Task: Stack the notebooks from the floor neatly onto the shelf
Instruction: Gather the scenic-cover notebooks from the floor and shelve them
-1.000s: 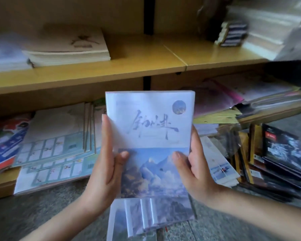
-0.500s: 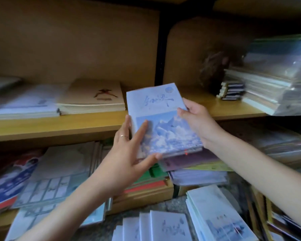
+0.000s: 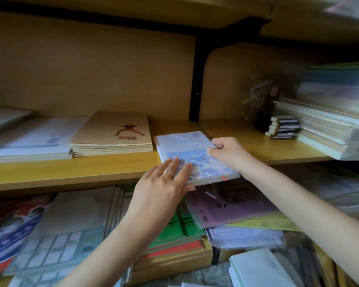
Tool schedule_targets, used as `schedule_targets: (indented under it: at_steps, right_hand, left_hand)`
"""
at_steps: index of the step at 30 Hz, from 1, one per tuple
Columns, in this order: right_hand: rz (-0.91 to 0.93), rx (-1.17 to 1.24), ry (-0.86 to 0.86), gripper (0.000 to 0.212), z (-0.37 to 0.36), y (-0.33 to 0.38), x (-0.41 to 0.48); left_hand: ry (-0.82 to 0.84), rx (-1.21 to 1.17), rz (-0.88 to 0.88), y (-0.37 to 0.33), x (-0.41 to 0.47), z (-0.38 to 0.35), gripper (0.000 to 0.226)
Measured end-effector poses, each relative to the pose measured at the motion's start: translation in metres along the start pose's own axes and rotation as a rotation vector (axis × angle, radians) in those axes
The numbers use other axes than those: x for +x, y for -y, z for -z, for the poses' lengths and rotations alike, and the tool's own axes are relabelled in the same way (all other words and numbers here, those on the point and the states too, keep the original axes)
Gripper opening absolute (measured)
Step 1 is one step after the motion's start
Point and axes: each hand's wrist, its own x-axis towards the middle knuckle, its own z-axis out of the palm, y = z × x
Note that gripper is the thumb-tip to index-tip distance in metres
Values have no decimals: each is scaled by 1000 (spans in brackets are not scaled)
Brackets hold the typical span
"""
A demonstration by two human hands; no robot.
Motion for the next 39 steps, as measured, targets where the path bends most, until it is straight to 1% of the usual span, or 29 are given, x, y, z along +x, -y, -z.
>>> schedule_targets:
  at_steps: [1, 3, 4, 6, 7, 8, 9, 11, 13, 14, 16, 17, 19, 21, 24, 25, 28, 31, 34, 37, 39]
  right_hand:
    - [31, -26, -2, 31, 1, -1, -4]
    - [88, -118, 7, 16, 3, -2, -16]
    - [111, -192, 25, 23, 4, -2, -24]
    - [185, -319, 98, 57, 9, 3, -43]
    - [265, -385, 142, 65, 9, 4, -51]
    - [350, -473, 171, 68, 9, 6, -58]
    - [424, -556, 178, 65, 8, 3, -60]
    - [510, -582, 87, 52, 6, -2, -61]
    - [615, -595, -71, 45, 3, -8, -57]
    - [640, -653, -89, 47, 1, -8, -56]
    - [693, -749, -101, 57, -5, -13, -51]
    - [717, -748, -107, 58, -8, -16, -49]
    - [733, -723, -143, 54, -13, -16, -50]
    - [747, -730, -227, 51, -19, -17, -52]
    - [706, -696, -372, 47, -26, -15, -52]
    - [706, -654, -423, 44, -28, -13, -51]
    - [734, -502, -583, 43, -20, -5, -59]
    - [837, -368, -743, 40, -17, 12, -68]
    - [977, -350, -738, 33, -24, 56, -67]
    - [1087, -458, -676, 33, -51, 108, -58]
    - [1153, -508, -604, 36, -78, 139, -49]
  left_hand:
    - [13, 15, 4, 0, 3, -2, 49]
    - [16, 40, 11, 3, 8, -6, 50]
    - [4, 49, 8, 5, 10, -7, 50]
    - [-15, 63, -2, 10, 16, -10, 51]
    - [-21, 71, -1, 13, 18, -10, 51]
    - [-25, 76, -2, 15, 20, -11, 51]
    - [-36, 78, -7, 16, 22, -11, 51]
    - [-55, 64, -20, 19, 24, -12, 50]
    - [-60, 73, -54, 23, 25, -12, 49]
    - [-44, 97, -75, 25, 25, -12, 49]
    - [-10, 127, -103, 29, 26, -11, 64]
    - [-15, 116, -112, 31, 27, -11, 69]
    - [-46, 67, -129, 34, 27, -8, 68]
    - [-108, 33, -132, 35, 27, -4, 57]
    - [-181, -70, -140, 30, 26, -3, 37]
    - [-198, -112, -149, 28, 26, 0, 31]
    - [-266, -202, -207, 20, 25, 19, 31]
    - [-431, -248, -242, 22, 16, 46, 28]
    - [-533, -267, -214, 49, 0, 73, 25]
    - [-561, -223, -91, 98, -24, 96, 24]
    - [-562, -166, -4, 133, -42, 104, 25]
